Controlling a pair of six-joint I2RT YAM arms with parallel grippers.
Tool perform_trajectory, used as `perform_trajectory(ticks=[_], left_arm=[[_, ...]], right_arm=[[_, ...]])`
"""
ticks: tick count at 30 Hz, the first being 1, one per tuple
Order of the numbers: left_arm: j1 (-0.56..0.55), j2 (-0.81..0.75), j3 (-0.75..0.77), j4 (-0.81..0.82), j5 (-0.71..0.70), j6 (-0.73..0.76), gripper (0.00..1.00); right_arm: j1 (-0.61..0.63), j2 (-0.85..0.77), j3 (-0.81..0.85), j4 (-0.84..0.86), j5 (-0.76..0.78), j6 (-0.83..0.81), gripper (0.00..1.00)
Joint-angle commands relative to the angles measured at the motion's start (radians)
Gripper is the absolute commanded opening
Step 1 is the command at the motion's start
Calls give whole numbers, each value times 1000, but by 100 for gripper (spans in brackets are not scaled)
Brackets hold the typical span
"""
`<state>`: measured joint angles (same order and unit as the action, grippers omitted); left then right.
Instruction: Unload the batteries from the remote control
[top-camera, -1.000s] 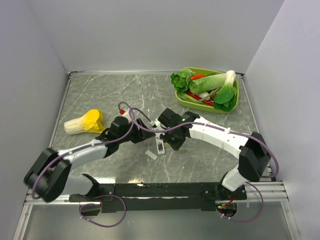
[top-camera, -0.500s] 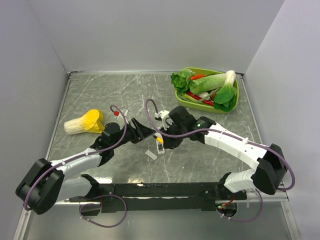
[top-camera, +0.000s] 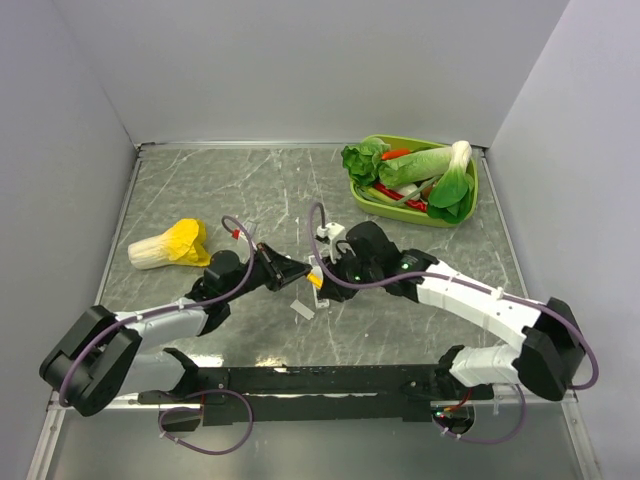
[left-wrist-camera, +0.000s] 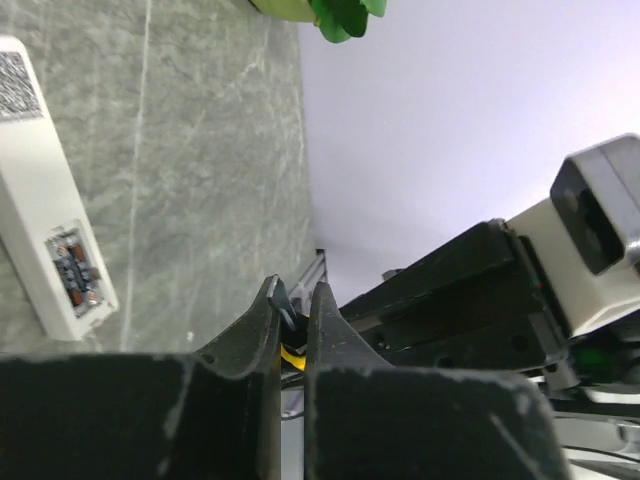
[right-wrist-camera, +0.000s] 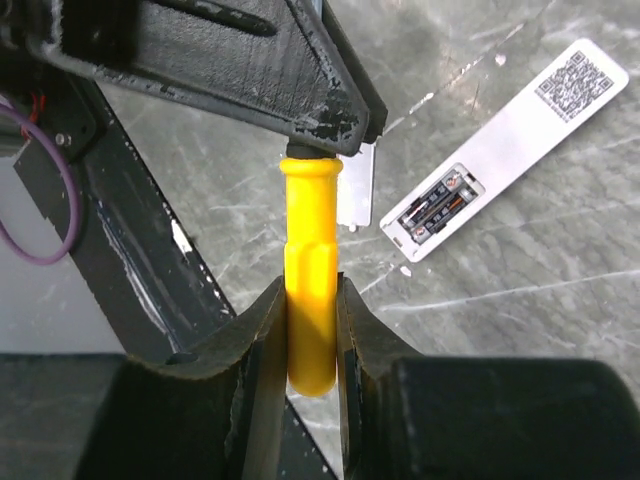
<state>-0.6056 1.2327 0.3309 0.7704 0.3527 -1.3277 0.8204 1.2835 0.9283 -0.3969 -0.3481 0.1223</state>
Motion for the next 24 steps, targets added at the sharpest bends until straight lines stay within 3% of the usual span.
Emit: perform_trajectory(ticks=[1,3,5,12,24], left_arm=[[-3,-36,-4,-32,-27,-59,1],[-2,-58,8,-90,-44,-93,1],[-2,-79,16,-140,-60,-120,1],[-2,-102,53,-221,-96,-206,1],[-3,-98,72,-213,-103,-258,1]], right_arm=[[-4,-131,-86,171,49,4,32],[-3,-165,-138,222,70,-24,44],[9,-205,-172,276,116,-56,47],[34,-328,-304,420,138,-150,54],[54,-280,-298,490,90,-233,58]])
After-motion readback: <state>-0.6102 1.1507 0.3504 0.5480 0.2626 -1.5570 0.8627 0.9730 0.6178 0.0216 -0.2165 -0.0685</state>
